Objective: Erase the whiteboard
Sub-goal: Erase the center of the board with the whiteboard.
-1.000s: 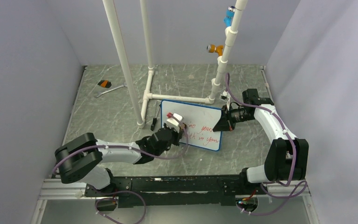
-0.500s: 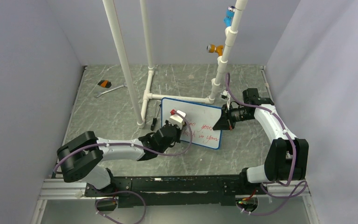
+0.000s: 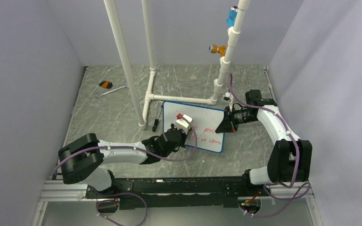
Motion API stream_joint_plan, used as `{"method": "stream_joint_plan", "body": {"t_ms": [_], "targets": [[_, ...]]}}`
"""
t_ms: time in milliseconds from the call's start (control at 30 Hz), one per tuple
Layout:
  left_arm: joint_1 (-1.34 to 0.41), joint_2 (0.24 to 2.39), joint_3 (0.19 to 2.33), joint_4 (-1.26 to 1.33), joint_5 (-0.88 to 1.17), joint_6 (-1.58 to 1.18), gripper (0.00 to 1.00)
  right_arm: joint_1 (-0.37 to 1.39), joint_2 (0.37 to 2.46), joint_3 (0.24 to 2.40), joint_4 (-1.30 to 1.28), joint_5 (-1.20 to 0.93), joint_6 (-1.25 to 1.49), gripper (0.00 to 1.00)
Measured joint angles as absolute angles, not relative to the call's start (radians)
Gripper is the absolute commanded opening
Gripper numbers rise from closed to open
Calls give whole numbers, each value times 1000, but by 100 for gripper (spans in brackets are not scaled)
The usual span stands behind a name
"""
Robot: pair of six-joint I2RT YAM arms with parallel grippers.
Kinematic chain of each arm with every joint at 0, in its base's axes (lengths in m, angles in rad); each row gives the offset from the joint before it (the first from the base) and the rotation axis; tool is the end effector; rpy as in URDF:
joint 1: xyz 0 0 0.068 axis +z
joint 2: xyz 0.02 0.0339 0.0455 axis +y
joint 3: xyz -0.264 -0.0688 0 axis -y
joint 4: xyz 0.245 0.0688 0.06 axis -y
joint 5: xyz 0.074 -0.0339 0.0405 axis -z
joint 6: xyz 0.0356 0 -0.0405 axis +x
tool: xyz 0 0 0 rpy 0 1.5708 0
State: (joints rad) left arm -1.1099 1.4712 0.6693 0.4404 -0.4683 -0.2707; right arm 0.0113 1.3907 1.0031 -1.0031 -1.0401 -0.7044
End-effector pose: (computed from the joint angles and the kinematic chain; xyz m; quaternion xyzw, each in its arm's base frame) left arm 0.1506 -0.2671 0.2044 0.2056 0.7846 -0.2049 0.5479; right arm 0.2383 0.0334 0.2456 -0.3446 0.7939 0.4390 0.2415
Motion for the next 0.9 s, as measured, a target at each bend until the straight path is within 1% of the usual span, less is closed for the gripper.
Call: {"method": "stream_joint_plan", "body": {"t_ms": [100,200,467,600,900], "targets": [[-1149,1496,683,446,-473,-266,0,12,1391,1003,-1019,-1040,-705,0],[-1150,1502,694,434,-486,-257,0,12,1391,1003,-1019,-1040,-705,0],[-1018,1460,717,368,-432,-309,0,10,1391,1003,-981,-1040,-703,0],[-996,1443,717,361,-414,-313,0,10,1391,1003,-982,-1040,-704,0],[-1128,1483,719,391,-442,-308,0,10,1391,1003,-1024,-1040,-706,0]]}}
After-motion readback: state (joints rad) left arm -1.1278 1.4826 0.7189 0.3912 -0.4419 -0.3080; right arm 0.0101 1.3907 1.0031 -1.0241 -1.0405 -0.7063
